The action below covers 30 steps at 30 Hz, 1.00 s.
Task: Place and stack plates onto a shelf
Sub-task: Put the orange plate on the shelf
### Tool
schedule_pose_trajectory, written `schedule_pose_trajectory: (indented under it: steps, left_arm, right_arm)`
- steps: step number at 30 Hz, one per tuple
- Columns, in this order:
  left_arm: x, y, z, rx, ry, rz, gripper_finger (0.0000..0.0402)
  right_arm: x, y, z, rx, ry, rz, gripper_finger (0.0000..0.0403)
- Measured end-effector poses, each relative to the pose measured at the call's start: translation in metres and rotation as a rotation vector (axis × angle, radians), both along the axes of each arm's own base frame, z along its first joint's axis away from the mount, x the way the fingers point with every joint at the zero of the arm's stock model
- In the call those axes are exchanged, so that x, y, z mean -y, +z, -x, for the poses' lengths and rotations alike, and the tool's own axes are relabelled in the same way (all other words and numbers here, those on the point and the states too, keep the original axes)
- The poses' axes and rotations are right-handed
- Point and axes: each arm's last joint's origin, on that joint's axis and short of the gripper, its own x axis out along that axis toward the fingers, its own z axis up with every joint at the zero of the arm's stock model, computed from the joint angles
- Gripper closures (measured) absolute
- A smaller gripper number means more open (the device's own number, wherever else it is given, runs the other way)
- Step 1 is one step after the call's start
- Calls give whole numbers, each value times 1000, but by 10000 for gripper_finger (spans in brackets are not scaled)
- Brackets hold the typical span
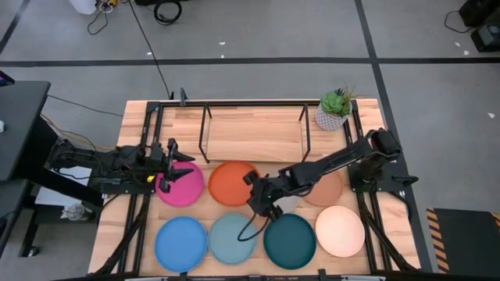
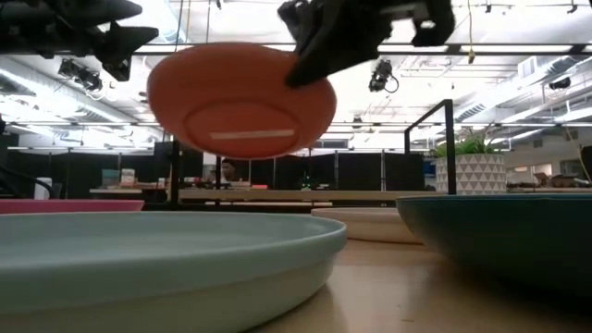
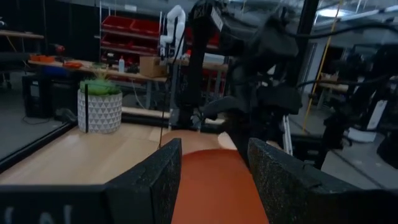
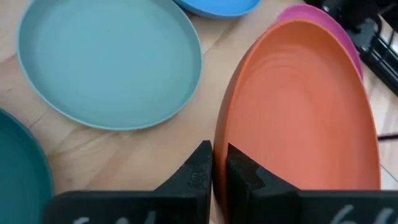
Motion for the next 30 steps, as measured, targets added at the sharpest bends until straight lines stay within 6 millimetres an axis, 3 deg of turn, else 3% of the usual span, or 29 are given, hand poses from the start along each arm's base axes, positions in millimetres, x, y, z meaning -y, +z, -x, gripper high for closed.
schedule_pose_trajectory:
  steps: [4, 10, 14, 22, 30]
  left_arm:
    - [0, 5, 1, 55, 7, -36, 209]
    - [0, 6, 1, 64, 16, -67, 209]
    - [-1, 6, 1, 62, 29, -67, 209]
    - [-2, 1, -2, 5, 80, -116, 209]
    - [-2, 2, -5, 8, 97, -110, 209]
  right_arm:
    - [13, 0, 0, -19, -96, 26, 372]
    - [50, -13, -5, 29, -284, 95, 375]
    - [75, -22, -12, 44, -291, 65, 375]
    - [108, -46, -33, 40, -231, 187, 375]
    - [138, -50, -40, 23, -243, 146, 375]
